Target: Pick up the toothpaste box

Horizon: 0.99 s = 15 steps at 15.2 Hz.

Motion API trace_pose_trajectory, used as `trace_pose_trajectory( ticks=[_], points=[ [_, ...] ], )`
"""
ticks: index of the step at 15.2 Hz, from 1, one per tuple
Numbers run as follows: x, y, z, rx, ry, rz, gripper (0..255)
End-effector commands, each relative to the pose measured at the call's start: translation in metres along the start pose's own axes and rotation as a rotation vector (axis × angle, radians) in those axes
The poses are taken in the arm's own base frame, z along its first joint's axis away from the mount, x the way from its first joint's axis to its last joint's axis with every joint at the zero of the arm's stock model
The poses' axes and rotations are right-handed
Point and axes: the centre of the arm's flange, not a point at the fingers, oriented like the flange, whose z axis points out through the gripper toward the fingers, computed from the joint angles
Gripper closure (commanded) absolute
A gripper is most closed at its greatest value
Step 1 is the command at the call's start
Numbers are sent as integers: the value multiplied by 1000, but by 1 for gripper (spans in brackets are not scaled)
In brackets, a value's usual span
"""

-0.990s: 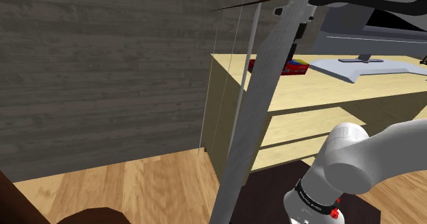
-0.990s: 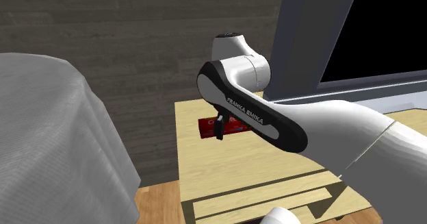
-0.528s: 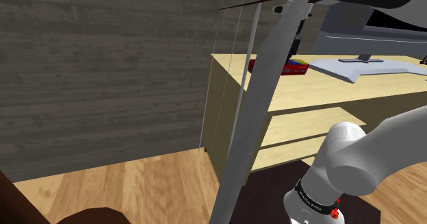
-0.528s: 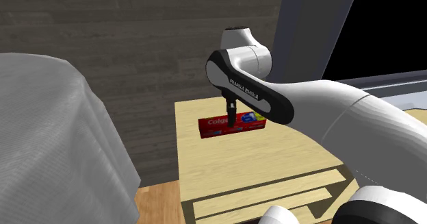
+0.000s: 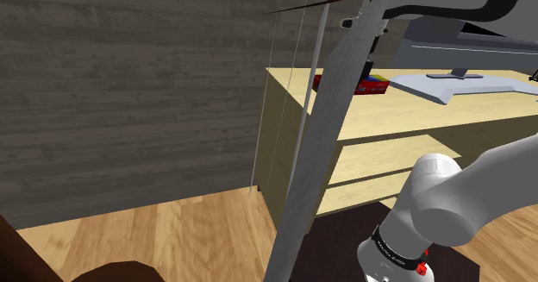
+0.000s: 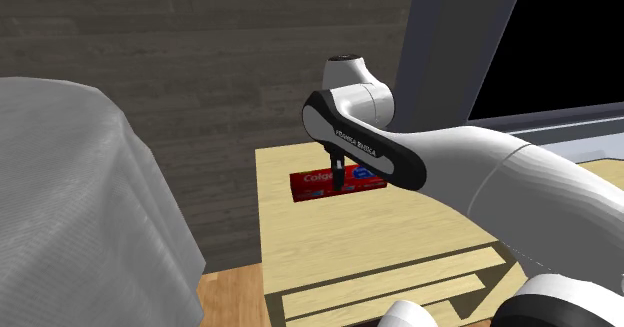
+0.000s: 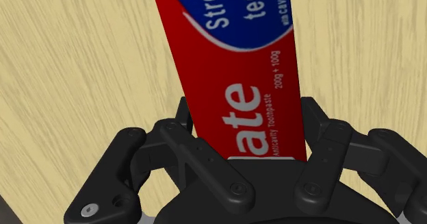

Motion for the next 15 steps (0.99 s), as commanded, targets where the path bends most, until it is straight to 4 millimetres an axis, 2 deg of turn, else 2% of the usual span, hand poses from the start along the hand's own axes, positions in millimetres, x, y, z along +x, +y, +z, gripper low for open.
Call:
trace_pose_trajectory(
  ticks=[1, 9, 15],
  points=[
    [0, 0, 2, 1, -1, 0, 255],
    [0, 0, 2, 1, -1, 0, 255],
    [0, 1, -30, 1, -1, 0, 255]
  ],
)
